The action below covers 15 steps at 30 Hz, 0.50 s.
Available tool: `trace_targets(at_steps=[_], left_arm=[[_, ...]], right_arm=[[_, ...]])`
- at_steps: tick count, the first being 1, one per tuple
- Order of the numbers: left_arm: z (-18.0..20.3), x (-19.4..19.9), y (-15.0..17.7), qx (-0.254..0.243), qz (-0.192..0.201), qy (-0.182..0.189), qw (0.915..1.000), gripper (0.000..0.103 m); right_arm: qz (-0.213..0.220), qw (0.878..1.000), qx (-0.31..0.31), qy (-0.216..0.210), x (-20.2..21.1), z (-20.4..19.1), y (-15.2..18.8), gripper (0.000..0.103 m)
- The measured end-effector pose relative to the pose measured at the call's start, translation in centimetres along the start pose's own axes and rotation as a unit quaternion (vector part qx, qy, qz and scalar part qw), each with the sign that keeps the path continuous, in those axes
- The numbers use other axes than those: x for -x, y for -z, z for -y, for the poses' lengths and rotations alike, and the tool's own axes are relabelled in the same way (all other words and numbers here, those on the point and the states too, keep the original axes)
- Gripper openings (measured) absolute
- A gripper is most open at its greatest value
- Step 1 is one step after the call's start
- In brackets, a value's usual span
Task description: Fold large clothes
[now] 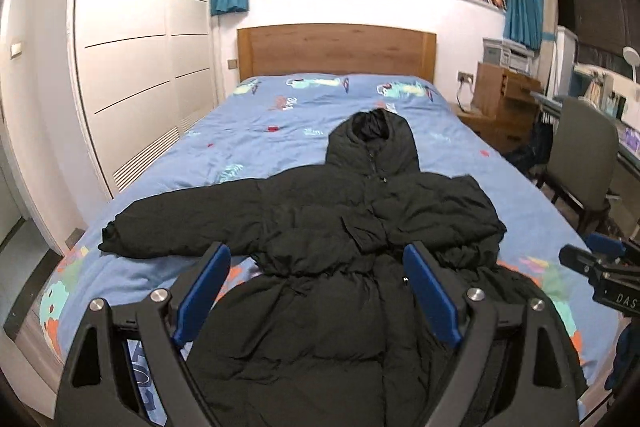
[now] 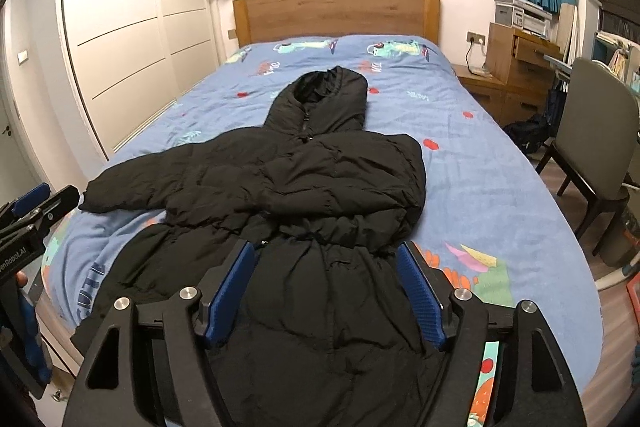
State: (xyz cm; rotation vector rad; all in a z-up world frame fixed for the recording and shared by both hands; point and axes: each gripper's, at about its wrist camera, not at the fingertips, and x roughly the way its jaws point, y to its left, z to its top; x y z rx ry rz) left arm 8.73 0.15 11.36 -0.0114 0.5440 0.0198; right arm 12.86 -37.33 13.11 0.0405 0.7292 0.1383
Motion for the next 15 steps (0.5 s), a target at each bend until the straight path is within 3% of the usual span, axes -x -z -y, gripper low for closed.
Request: trace_targets(at_steps=[4, 6, 11, 15], left_arm=[[-2.4, -1.6, 0.0, 0.015, -0.016, -0.008, 0.9997, 0.089], [-4.2, -3.1, 0.2, 0.034, -0.041, 0.0, 0.9986, 0.089], [-8.7, -7.6, 1.6, 0.088, -0.098, 0.013, 0.9912, 0.089], [-11.7, -10.4, 2.5, 0.106, -0.119, 0.0, 0.9873, 0.089]], right_arm=[[-0.008, 1.0, 0.002, 0.001, -0.7, -0.8, 0.0, 0.074], [-0.016, 1.0, 0.003, 0.004, -1.6, -1.1, 0.0, 0.074], [-0.046, 0.999, 0.004, 0.009, -4.7, -1.9, 0.0, 0.074], [-0.069, 0.998, 0.004, 0.01, -7.6, -2.7, -0.2, 0.074]])
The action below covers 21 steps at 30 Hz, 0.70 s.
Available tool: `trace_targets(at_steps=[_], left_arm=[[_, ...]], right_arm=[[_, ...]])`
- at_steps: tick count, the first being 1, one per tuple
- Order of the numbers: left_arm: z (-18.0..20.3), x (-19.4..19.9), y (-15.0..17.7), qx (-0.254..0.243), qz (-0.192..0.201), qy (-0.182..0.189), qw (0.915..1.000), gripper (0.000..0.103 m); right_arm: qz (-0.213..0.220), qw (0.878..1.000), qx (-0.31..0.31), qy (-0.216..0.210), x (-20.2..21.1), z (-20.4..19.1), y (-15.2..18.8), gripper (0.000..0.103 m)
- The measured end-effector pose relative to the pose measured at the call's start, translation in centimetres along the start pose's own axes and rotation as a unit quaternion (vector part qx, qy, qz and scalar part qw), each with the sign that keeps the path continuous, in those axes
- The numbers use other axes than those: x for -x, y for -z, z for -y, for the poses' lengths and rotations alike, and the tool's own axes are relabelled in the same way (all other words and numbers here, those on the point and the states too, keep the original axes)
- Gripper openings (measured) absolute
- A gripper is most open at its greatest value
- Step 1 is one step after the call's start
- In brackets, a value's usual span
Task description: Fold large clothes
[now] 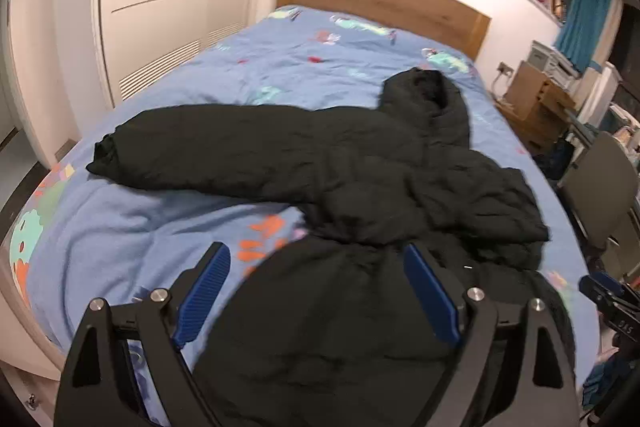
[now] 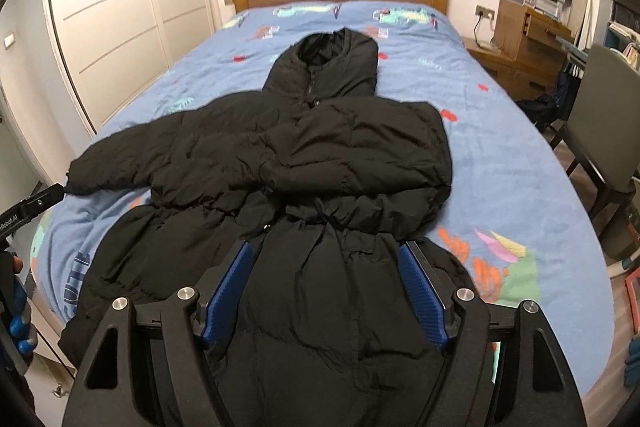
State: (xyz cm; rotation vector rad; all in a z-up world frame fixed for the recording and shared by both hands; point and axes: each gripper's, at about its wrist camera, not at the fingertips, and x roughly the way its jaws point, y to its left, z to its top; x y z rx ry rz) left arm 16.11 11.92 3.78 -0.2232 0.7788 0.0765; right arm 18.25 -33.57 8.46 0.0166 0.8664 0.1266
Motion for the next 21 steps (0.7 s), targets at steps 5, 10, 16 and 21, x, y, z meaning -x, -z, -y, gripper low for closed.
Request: trace_targets(at_steps=[5, 10, 16, 21], left_arm=[[-5.1, -4.7, -1.5, 0.034, -0.031, -0.015, 0.9988, 0.089], [-12.4, -10.3, -2.9, 0.112, -0.064, 0.0, 0.9916, 0.089], [-22.0, -14.7, -3.8, 0.265, -0.062, 0.009, 0.9623, 0.089], [-26.7, -17.4, -4.3, 0.346, -0.053, 0.007, 0.9366, 0.087]], right_arm=[[-0.021, 1.0, -0.003, 0.001, -2.8, -0.5, -0.6, 0.074], [-0.041, 0.999, -0.005, 0.018, -5.4, -0.4, -1.2, 0.074], [-0.058, 0.997, -0.021, 0.035, -7.7, 0.7, -1.9, 0.074], [-0.064, 0.997, -0.029, 0.041, -8.9, 1.3, -2.2, 0.074]])
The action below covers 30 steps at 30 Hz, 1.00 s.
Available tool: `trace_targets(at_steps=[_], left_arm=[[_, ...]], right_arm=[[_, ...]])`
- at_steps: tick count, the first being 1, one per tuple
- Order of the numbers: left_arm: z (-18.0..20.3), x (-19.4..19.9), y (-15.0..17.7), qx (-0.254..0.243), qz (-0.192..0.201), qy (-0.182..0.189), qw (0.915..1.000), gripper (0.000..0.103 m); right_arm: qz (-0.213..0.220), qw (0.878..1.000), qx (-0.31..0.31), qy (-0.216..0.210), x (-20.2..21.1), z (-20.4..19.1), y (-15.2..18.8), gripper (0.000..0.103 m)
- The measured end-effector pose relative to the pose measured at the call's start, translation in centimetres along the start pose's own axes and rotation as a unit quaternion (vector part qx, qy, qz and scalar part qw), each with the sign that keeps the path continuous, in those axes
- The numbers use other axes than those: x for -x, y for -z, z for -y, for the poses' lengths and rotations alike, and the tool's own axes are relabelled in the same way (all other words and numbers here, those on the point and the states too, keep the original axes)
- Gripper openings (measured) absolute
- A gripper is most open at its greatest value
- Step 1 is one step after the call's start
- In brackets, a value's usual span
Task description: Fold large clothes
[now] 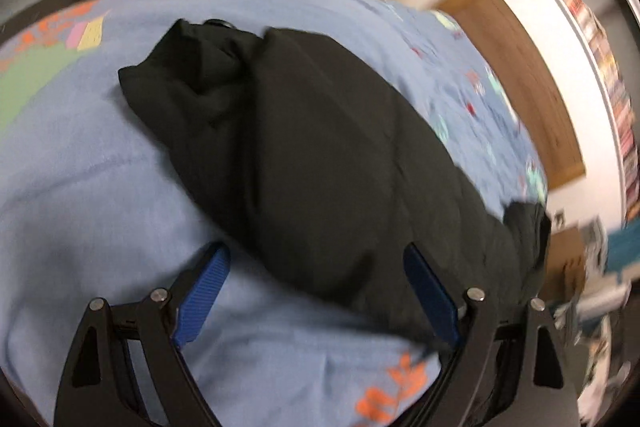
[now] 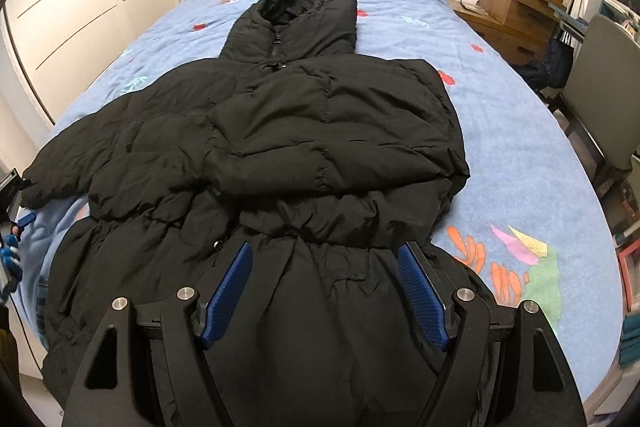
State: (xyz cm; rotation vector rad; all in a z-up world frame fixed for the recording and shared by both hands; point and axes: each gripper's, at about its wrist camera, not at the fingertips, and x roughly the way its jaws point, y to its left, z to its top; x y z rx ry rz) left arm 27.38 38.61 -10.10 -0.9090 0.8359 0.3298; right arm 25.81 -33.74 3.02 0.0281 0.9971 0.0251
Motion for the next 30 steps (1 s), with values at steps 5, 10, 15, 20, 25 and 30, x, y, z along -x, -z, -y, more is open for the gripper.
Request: trace_targets(at_steps=[5, 10, 15, 20, 25, 30], left_arm=[[-1.4, -1.2, -2.2, 0.049, 0.009, 0.018, 0.9986, 0.074], [-1.0, -1.7, -2.5, 0.043, 0.0, 0.027, 0.9987, 0.024], [0.7, -0.5, -2.4, 0.018, 0.011, 0.032, 0.9993, 0.014], [4.3, 1.4, -1.8, -0.045, 0.027, 0.028, 0.9982, 0.011], [8.7, 3.9, -0.5, -0.105, 0.044, 0.032, 0.993, 0.01], [12.3, 5.9, 1.3, -0.146, 0.053, 0.037, 0.9871, 0.009]], right_arm=[[-0.008, 1.0, -0.002, 0.001, -0.8, 0.4, 0.1, 0.074], [-0.008, 1.0, -0.013, 0.002, -1.0, 1.2, 0.4, 0.074], [0.001, 1.0, -0.017, -0.001, -0.4, 1.6, 0.4, 0.074], [0.013, 0.999, -0.031, -0.006, 0.5, 2.8, 0.7, 0.074], [0.027, 0.999, -0.042, -0.002, 1.8, 4.4, 1.1, 0.074], [0.042, 0.998, -0.055, -0.003, 3.1, 6.4, 1.7, 0.074]])
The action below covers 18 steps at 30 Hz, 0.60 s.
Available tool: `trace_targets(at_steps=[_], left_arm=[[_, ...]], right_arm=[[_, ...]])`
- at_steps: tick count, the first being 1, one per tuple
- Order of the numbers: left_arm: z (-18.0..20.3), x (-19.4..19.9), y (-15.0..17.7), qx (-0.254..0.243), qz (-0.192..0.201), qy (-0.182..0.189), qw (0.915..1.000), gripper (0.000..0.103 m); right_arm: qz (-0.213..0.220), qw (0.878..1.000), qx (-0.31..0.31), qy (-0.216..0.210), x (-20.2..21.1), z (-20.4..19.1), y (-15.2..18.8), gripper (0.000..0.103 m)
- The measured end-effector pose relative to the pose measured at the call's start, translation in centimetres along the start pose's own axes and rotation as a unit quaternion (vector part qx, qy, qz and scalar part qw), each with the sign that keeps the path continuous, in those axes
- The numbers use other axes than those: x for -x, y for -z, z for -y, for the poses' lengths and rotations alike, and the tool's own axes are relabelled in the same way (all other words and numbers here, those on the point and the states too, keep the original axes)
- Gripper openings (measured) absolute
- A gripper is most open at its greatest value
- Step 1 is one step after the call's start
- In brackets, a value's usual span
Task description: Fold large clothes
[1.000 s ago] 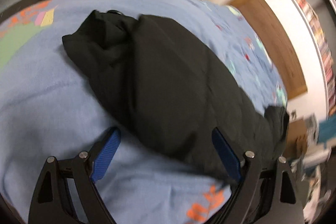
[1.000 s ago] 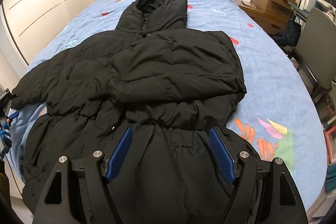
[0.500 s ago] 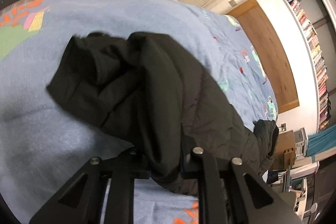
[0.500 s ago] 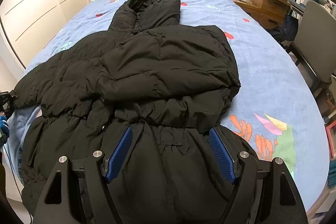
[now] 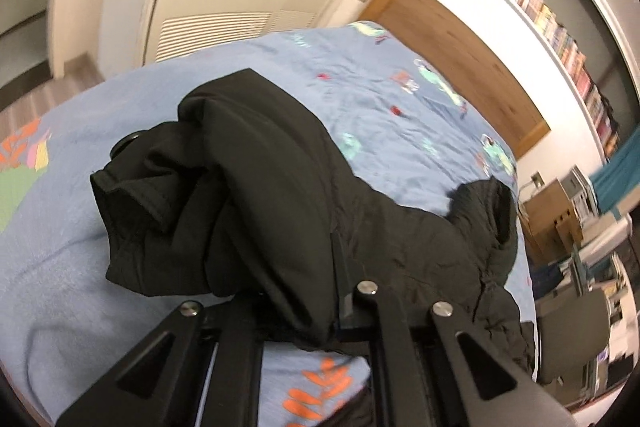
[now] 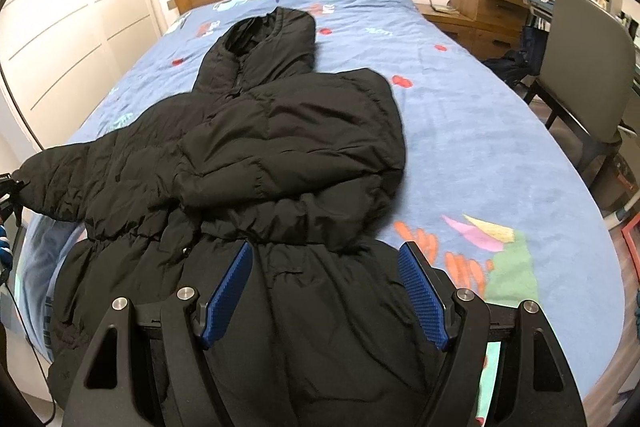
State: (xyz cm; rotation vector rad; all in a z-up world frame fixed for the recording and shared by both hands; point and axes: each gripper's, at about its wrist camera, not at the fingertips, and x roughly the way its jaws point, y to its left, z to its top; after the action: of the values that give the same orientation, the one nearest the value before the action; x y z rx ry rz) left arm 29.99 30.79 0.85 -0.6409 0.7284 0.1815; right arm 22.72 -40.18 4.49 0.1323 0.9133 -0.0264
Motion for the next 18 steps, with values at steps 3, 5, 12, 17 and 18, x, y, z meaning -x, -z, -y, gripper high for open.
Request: trace_targets(at_steps=[3, 5, 12, 17, 18], left_arm=[[2.6, 1.2, 0.6, -0.027, 0.002, 0.007, 0.9996, 0.009], [4.3, 1.8, 1.2, -0.046, 0.004, 0.008, 0.9989, 0.008], [13.0, 2.8, 4.4, -0.117, -0.006, 0.037, 0.9925, 0.008], [19.0, 2.4, 7.9, -0.165, -0.023, 0.056, 0.9844, 0.008], [20.6, 2.1, 9.0, -0.177, -0.031, 0.061, 0.9818, 0.008]], right_arm=[[0.006, 1.0, -0.006, 0.006, 0.7, 1.3, 0.4, 0.074], [0.011, 1.0, -0.006, 0.012, 1.3, 2.2, 0.8, 0.074], [0.027, 0.999, -0.021, 0.021, 2.8, 5.5, 1.7, 0.074], [0.039, 0.998, -0.04, 0.024, 3.7, 7.9, 2.3, 0.074], [0.041, 0.998, -0.045, 0.024, 3.8, 8.5, 2.4, 0.074]])
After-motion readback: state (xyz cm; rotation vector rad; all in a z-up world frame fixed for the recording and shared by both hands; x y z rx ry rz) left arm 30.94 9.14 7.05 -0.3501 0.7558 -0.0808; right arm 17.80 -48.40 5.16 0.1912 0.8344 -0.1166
